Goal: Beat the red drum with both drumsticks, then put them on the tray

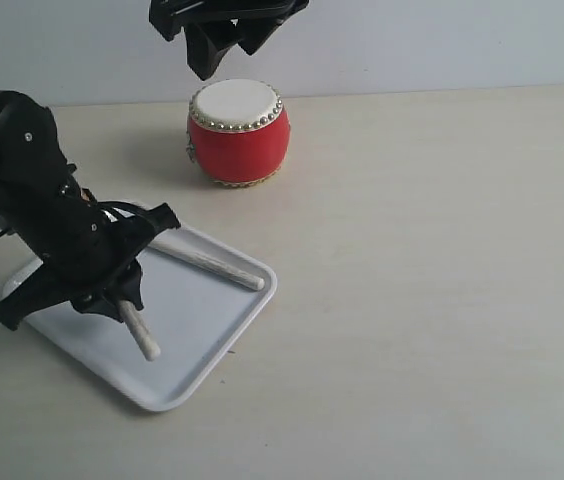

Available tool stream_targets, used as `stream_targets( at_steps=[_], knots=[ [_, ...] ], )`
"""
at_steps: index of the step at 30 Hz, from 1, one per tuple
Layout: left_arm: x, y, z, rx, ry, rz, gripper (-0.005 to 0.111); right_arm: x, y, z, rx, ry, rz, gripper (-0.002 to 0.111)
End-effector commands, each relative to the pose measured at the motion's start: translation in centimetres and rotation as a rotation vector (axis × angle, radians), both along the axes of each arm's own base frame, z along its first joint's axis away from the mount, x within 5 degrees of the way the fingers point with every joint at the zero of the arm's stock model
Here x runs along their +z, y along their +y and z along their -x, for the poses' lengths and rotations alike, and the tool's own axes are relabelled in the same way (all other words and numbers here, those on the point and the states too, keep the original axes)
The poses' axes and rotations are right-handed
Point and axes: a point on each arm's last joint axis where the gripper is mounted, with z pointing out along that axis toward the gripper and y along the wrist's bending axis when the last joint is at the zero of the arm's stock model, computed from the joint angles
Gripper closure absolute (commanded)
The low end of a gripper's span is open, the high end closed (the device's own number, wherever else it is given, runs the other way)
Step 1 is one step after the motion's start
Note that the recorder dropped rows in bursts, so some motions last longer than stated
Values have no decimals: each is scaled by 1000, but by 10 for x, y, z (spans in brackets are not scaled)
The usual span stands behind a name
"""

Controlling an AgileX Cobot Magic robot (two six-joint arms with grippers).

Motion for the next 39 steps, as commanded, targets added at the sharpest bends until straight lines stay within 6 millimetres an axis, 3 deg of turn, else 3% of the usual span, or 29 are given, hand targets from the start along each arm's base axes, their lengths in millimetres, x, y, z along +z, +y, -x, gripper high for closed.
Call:
stream_targets(
  at_steps=[1,15,21,24,27,30,32,34,39],
  knots=[
    [-1,-3,3,-9,22,1,84,7,-1,2,8,-6,-27,53],
    [-6,-3,-2,-62,-25,0,84,7,0,2,24,-8,-29,53],
    [39,13,-18,-204,-204,32,84,7,-1,2,47,-21,-16,53],
    [64,18,-18,-452,-344,0,84,6,-2,1,53,-38,4,54],
    [78,20,-13,-611,-420,-33,84,6,-3,0,73,-56,24,65],
    [99,25,-9,-703,-525,-77,86,6,-6,-2,67,-82,60,95],
    [109,28,-7,-724,-575,-90,94,6,-7,-3,64,-94,77,109],
    [118,31,-5,-739,-614,-102,106,6,-9,-4,61,-105,92,108],
    [141,38,3,-800,-710,-173,107,6,-10,-6,57,-120,112,108]
  ],
)
